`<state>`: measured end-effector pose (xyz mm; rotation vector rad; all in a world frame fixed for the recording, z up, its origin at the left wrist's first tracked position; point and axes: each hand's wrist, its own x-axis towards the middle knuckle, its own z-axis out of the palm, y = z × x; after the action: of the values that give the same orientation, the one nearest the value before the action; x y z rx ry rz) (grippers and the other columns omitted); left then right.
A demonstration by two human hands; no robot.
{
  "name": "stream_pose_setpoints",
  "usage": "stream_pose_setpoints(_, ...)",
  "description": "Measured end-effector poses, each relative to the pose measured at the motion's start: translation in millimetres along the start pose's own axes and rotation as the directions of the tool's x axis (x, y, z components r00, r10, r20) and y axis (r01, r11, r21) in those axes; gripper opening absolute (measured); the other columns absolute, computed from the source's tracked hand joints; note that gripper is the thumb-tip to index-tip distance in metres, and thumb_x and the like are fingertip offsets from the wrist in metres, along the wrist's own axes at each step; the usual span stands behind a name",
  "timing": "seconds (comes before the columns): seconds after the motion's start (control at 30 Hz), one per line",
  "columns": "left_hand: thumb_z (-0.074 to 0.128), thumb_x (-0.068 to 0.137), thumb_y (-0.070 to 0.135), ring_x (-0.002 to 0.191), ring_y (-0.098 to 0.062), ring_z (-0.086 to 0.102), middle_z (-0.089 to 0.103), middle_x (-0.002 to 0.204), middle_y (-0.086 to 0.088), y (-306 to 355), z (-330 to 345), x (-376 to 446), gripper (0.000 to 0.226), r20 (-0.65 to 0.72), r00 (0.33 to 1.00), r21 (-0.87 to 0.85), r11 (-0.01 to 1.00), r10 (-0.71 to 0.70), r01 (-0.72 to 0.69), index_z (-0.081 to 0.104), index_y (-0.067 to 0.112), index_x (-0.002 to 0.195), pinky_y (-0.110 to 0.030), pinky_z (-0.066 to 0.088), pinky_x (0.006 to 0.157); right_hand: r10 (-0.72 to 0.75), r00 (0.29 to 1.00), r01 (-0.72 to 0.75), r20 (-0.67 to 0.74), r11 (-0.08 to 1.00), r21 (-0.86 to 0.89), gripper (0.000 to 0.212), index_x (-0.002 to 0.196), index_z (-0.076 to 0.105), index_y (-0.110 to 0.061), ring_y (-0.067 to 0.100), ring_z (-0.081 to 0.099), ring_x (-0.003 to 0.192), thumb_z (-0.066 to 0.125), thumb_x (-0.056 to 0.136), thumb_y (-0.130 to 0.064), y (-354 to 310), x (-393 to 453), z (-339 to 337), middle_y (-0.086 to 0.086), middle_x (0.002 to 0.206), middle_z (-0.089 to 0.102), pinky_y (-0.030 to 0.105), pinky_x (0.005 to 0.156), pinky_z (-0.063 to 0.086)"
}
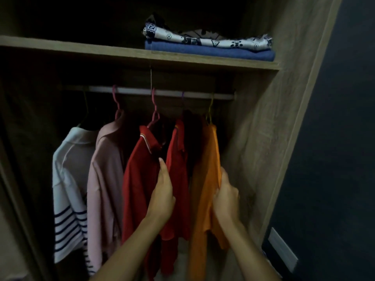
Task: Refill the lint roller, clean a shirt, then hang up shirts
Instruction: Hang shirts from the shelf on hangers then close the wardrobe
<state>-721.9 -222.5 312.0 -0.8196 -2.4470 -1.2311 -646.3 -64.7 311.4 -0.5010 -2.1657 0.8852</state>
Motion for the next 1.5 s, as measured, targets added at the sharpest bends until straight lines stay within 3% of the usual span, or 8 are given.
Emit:
stream_pose_setpoints(0.13,0.047,0.076,-0.018,0.114,-0.024,0.057,0.003,0.162,-0.002,4,3,-12,0.110,-0.009,0.999,0.004,0.999,0.044,-0.044,-0.028,0.024,0.145,-0.018,0.047,0.081,-0.045,0.999,0.042,-0.027,0.993,-0.106,0.050,0.140,0.042,-0.019,0.012,0.065,0.062,0.043,0.095,0.002,2,-8,-5,0.000,0.078,0.064,0.033,0.061,0.059)
stream_pose_setpoints(0.23,0.043,0.076,-0.016,0.122,-0.027,0.053,0.006,0.161,-0.005,13,-8,-22,0.104,-0.016,0.999,0.008,0.999,0.047,-0.047,-0.022,0.021,0.147,-0.021,0.045,0.088,-0.079,0.993,0.071,-0.087,0.993,-0.092,0.051,0.142,0.040,-0.016,0.023,0.067,0.101,0.045,0.094,0.000,-5,-14,1,0.011,0.122,0.062,0.042,0.084,0.058)
stream_pose_setpoints(0.3,0.042,0.080,-0.011,0.138,-0.026,0.037,0.009,0.160,-0.008,16,-23,-38,0.092,-0.111,0.988,0.041,0.994,0.109,-0.105,-0.013,0.017,0.148,-0.031,0.039,0.107,-0.141,0.978,0.125,-0.153,0.986,-0.110,0.057,0.149,0.030,-0.010,0.026,0.039,0.138,0.049,0.095,-0.005,-13,-28,9,0.011,0.152,0.034,0.043,0.112,0.036)
stream_pose_setpoints(0.47,0.047,0.081,-0.005,0.147,-0.022,0.015,0.022,0.157,-0.014,-1,-89,-104,0.073,-0.264,0.905,0.273,0.926,0.333,-0.260,0.022,0.004,0.149,-0.040,0.020,0.119,-0.356,0.926,0.351,-0.124,0.935,-0.055,0.061,0.150,0.024,-0.002,0.022,0.006,0.149,0.040,0.098,-0.031,-48,-102,56,0.013,0.158,0.021,0.037,0.121,0.008)
stream_pose_setpoints(0.83,0.045,0.095,0.017,0.145,-0.035,0.017,0.023,0.155,-0.022,-199,-262,-150,0.052,-0.175,0.919,0.637,0.752,0.353,-0.168,0.034,0.006,0.145,-0.051,0.026,0.114,-0.712,0.631,0.744,0.308,0.668,0.021,0.057,0.136,0.052,-0.002,0.028,0.044,0.135,0.054,0.087,-0.032,-117,-289,252,0.014,0.147,0.044,0.043,0.105,0.037)
stream_pose_setpoints(1.27,0.039,0.091,0.068,0.148,-0.024,-0.004,-0.011,0.160,-0.009,-252,-311,-91,0.084,0.020,0.671,0.895,0.285,0.741,-0.342,0.010,0.018,0.152,-0.048,0.011,0.115,-0.639,0.701,0.712,0.315,0.649,-0.267,0.089,0.149,0.015,0.003,0.032,0.025,0.141,0.055,0.083,-0.042,-167,-298,347,0.020,0.151,0.025,0.044,0.115,0.020)
stream_pose_setpoints(1.33,0.039,0.089,0.071,0.148,-0.026,-0.002,-0.009,0.160,-0.011,-294,-276,-60,0.086,0.057,0.640,0.780,0.367,0.766,-0.508,0.014,0.017,0.152,-0.048,0.008,0.116,-0.448,0.864,0.503,0.228,0.752,-0.426,0.086,0.149,0.018,0.000,0.031,0.027,0.140,0.057,0.084,-0.041,-156,-312,386,0.018,0.150,0.026,0.044,0.115,0.023)
stream_pose_setpoints(1.5,0.042,0.085,0.074,0.148,-0.030,0.004,0.001,0.160,-0.014,-298,-286,-72,0.088,-0.010,0.584,0.867,0.298,0.811,-0.399,0.028,0.015,0.149,-0.049,0.013,0.114,-0.624,0.764,0.618,0.167,0.633,-0.466,0.075,0.144,0.031,-0.002,0.029,0.035,0.134,0.063,0.084,-0.034,-148,-313,393,0.015,0.146,0.034,0.039,0.118,0.015)
